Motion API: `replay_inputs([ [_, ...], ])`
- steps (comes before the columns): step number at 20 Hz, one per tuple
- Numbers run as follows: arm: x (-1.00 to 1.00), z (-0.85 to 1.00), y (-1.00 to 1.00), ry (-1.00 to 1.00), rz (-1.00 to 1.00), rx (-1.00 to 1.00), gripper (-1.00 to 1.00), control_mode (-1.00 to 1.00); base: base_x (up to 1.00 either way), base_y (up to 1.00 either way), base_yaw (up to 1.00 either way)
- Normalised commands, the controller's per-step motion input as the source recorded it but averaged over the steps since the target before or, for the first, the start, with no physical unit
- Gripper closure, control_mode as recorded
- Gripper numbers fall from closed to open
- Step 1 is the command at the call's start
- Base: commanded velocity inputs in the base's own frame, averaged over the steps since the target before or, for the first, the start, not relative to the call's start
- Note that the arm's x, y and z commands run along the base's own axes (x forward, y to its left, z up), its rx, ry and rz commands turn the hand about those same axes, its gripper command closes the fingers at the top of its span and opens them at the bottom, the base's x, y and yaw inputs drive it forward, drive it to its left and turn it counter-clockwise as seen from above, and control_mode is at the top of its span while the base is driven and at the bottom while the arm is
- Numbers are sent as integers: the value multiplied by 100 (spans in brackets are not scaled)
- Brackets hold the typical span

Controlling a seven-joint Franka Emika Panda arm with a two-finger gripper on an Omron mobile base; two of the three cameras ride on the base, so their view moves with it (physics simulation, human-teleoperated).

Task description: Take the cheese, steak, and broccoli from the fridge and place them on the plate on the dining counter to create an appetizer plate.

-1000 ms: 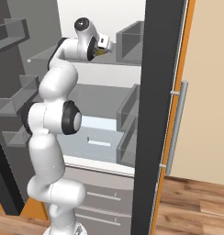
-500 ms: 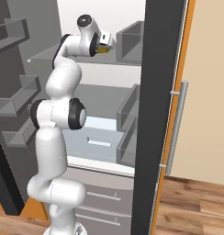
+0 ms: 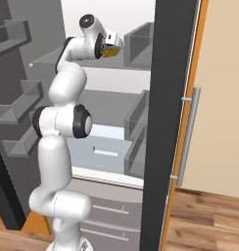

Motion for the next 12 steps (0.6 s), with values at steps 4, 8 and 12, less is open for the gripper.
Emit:
replay_inputs([
  [4, -38, -16, 0, -16, -3, -3, 100, -100, 0, 0, 0],
  [8, -89, -7, 0, -19, -1, 0, 100, -100, 0, 0, 0],
  [12, -100, 0, 0, -20, 0, 3, 100, -100, 0, 0, 0],
])
